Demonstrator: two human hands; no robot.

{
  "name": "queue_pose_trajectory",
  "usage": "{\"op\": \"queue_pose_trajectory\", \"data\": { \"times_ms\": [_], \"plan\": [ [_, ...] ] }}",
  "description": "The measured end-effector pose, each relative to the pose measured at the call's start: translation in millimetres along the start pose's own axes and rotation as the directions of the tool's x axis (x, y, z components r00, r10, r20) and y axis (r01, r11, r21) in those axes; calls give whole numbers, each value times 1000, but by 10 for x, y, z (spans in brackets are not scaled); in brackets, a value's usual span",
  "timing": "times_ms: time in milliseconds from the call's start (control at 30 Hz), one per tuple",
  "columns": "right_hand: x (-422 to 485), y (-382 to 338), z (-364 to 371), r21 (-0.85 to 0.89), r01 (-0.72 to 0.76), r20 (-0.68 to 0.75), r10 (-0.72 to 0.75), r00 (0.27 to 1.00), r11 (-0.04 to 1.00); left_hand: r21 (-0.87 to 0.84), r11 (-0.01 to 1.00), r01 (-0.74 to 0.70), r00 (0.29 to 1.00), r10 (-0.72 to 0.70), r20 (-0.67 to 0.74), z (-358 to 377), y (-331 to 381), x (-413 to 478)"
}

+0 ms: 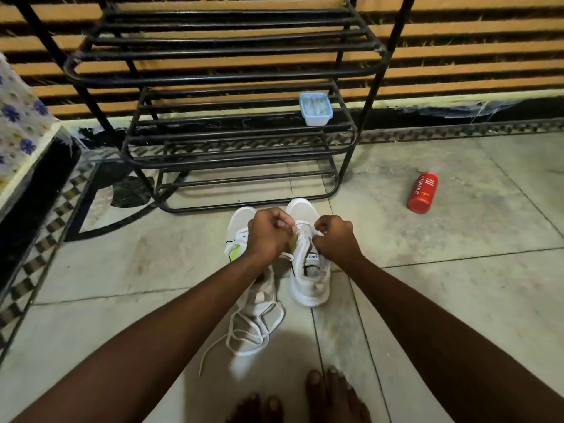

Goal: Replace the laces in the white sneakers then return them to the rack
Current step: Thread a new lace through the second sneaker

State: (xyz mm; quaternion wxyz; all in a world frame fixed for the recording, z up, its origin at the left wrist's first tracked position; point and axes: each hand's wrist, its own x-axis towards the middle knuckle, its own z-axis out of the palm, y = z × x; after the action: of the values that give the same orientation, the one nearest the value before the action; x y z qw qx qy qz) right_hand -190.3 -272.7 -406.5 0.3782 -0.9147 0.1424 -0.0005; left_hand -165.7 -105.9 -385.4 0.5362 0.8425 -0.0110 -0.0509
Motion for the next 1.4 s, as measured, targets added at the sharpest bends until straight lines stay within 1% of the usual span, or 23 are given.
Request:
{"op": "queue_pose_trajectory", "data": {
  "times_ms": [100, 200, 333, 400, 467, 533, 600, 700, 800, 900, 1033, 1133, 1233, 1300, 1400],
  "plan": [
    [32, 13, -20, 62, -67, 24, 66, 998, 996, 56, 998, -6, 1000, 4, 31, 74, 51, 34],
    [83, 27, -34, 92, -110, 62, 104, 993, 990, 161, 986, -51, 994, 35, 102, 131, 131, 191],
    [165, 118, -47, 174, -151, 96, 135, 986, 973, 277, 957, -87, 979, 30, 204, 172, 236, 531],
    [217, 182, -18, 228, -157, 110, 134, 985, 961, 295, 950, -100, 973, 32, 228, 207, 209, 625],
    [238, 271, 19, 292, -168, 109, 142, 984, 942, 269, 960, -79, 974, 16, 227, 284, 109, 630],
    [244, 363, 57, 390, -191, 105, 163, 981, 901, 219, 974, -58, 976, 8, 219, 337, 13, 574],
    [249, 455, 103, 520, -239, 121, 206, 971, 820, 213, 973, -84, 975, 36, 220, 373, -70, 568],
    [240, 527, 147, 653, -274, 157, 228, 961, 706, 272, 952, -140, 972, 79, 223, 387, -145, 590],
    [216, 559, 168, 730, -260, 174, 195, 965, 633, 339, 925, -171, 964, 86, 252, 373, -188, 601],
    [187, 567, 170, 756, -265, 185, 193, 964, 598, 371, 907, -201, 953, 92, 290, 360, -205, 630],
    [189, 543, 170, 741, -281, 185, 218, 958, 610, 395, 892, -219, 945, 93, 313, 391, -198, 650],
    [194, 535, 176, 723, -301, 195, 234, 952, 621, 405, 894, -191, 959, 81, 273, 439, -208, 639],
    [196, 502, 171, 707, -308, 198, 239, 950, 637, 343, 933, -106, 985, 51, 167, 496, -223, 603],
    [191, 491, 166, 713, -304, 191, 242, 951, 632, 329, 941, -73, 992, 33, 126, 522, -243, 573],
    [187, 491, 160, 701, -294, 183, 234, 955, 649, 397, 907, -141, 984, 84, 159, 533, -268, 527]
  ]
}}
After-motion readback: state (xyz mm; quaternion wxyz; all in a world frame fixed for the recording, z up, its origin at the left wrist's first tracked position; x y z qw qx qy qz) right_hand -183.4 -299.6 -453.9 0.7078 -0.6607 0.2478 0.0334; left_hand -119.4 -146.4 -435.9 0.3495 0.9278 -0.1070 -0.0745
